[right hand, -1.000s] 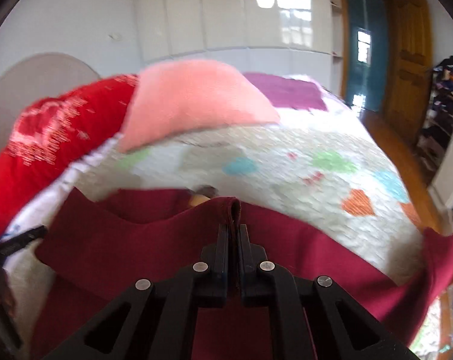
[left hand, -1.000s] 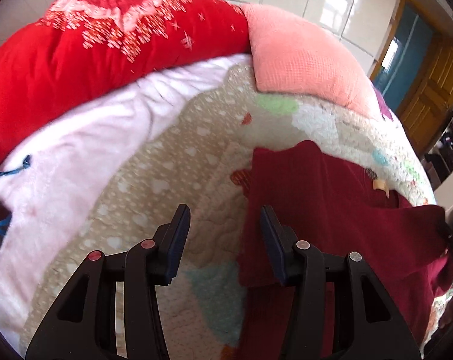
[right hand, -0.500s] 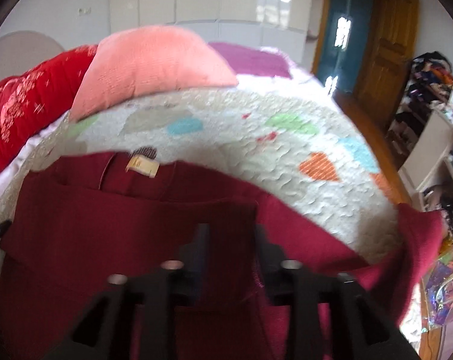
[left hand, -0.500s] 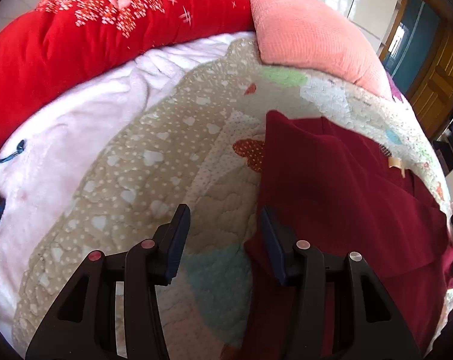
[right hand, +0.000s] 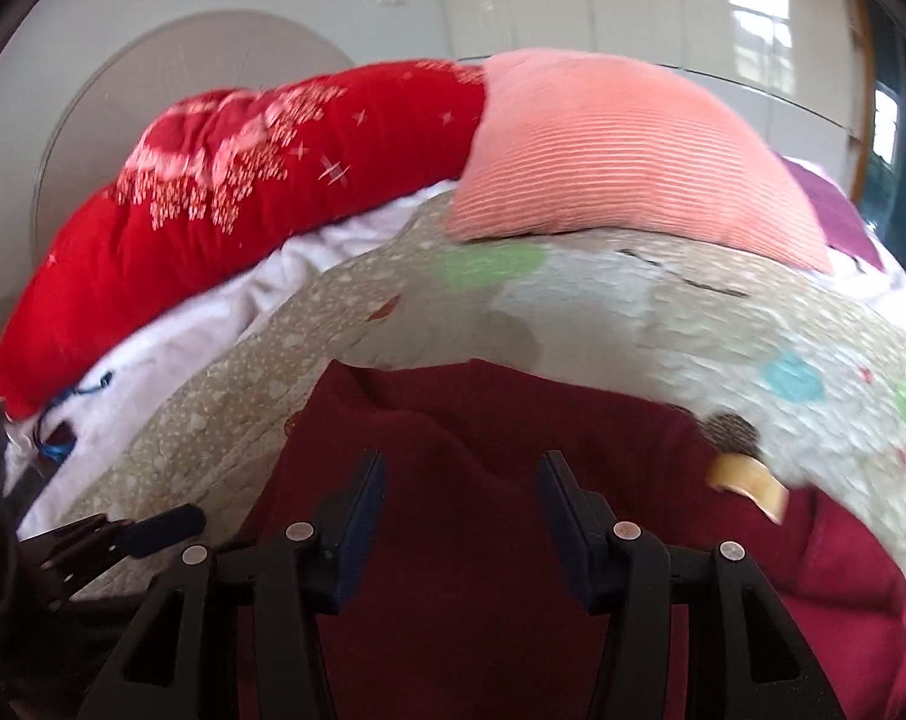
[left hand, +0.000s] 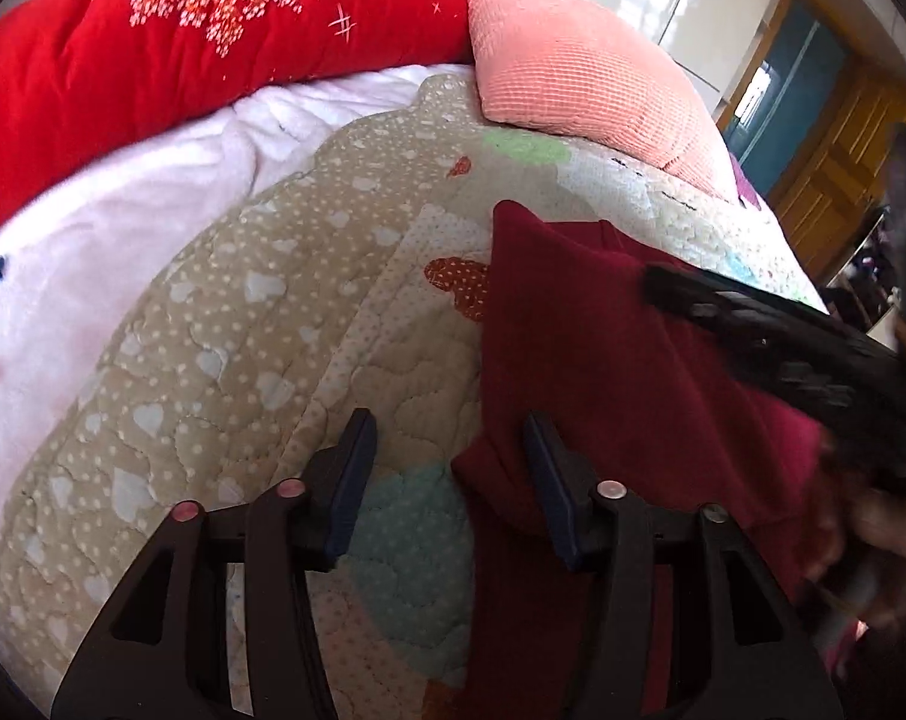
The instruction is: Fold small clothes
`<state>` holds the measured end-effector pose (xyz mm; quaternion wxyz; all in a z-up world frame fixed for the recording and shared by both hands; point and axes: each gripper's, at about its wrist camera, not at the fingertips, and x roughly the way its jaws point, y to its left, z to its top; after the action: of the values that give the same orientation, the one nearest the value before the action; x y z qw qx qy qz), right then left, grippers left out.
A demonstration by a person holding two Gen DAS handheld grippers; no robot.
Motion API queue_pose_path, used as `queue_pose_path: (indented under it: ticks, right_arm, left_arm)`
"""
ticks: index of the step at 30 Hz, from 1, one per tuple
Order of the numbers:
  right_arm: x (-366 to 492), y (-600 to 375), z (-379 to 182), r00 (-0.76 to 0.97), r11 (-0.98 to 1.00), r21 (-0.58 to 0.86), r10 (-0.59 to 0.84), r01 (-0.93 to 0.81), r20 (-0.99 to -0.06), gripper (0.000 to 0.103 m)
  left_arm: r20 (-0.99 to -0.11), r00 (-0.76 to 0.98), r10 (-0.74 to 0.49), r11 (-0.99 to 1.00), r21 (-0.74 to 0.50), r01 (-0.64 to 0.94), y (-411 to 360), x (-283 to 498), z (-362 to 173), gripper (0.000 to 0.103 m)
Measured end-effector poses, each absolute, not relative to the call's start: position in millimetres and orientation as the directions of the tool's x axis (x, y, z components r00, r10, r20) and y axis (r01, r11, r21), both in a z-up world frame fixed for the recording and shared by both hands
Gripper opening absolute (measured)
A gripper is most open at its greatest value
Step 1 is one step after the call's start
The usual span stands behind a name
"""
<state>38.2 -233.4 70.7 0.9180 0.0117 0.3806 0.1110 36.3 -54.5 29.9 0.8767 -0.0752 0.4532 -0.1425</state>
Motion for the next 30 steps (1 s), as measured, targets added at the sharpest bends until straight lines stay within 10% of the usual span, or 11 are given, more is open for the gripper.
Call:
queue_pose_path:
  ticks: [2,5,12,17,22,30]
  right_arm:
    - [54,-219,57,0.652,0.965,0.064,0.22,-0.254,-0.726,0.046]
    - [67,-200,44,0.624,0.951,-0.018,0.187,-0.307,-0.759,0.011]
    - [94,-192,37,0.649,0.969,-0.043,0.13,-0.243,-0.75,0.004]
    - [56,-211,65,0.663,0.981,0.009,0.139,-0.196,-0.735,0.006]
    - [-18,-257,63,0.646,0.993,0.043,0.102,-0.106,-0.757,0.049]
    - [-69,-307,68,0.673,0.997,0.074,0.049,0.009,-0.738,0.05]
  left_arm:
    - [-0.762,0.55,-0.341,0.94,-0.289,0.182,-50,36,27,0.056]
    - [-0.749,0.551,-0.368,0.929,-0.322,0.183,-46,37,25,0.056]
    - [-0.749,0.551,-0.367,0.929,-0.32,0.184,-47,38,28,0.056]
    - [-0.75,0.559,-0.354,0.935,-0.302,0.187,-47,37,29,0.056]
    - [-0.75,0.573,-0.33,0.944,-0.273,0.186,-50,35,29,0.056]
    - [-0.735,0.632,-0.246,0.965,-0.125,0.231,-67,15,60,0.056]
